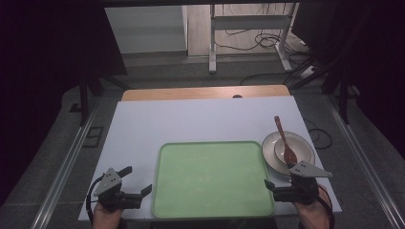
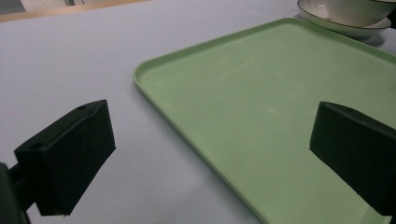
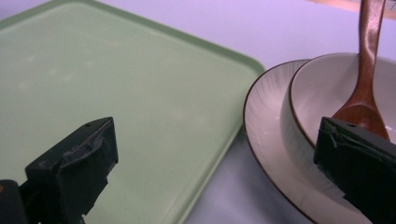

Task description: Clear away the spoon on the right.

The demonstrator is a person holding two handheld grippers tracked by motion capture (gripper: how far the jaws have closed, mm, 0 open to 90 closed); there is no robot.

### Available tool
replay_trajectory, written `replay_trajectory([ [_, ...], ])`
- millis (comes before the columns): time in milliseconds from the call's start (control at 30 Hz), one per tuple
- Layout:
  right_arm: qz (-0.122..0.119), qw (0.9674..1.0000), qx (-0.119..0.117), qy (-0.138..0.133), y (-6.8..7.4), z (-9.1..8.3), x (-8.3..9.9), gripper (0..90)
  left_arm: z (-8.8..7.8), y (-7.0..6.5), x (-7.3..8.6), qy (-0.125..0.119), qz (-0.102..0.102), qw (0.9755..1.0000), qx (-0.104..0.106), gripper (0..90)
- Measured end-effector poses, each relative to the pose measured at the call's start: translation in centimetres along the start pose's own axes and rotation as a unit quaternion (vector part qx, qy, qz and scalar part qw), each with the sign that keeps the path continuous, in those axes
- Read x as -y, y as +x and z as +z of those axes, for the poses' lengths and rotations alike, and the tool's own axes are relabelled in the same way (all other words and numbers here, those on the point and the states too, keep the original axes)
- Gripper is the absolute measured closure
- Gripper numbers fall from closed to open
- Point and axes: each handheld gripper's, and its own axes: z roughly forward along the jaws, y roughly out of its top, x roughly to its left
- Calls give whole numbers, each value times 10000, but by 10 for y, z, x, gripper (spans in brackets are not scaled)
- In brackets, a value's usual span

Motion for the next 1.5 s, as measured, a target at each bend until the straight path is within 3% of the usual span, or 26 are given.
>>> replay_trajectory([
  [500, -72, 9998, 44, -180, -3, 0, -9, 0, 0, 1, 1, -12, -19, 10000, -24, 0],
  [1500, 34, 9998, 18, -194, -19, 9, -29, 0, 1, 1, 1, 15, 4, 10000, -51, 0],
])
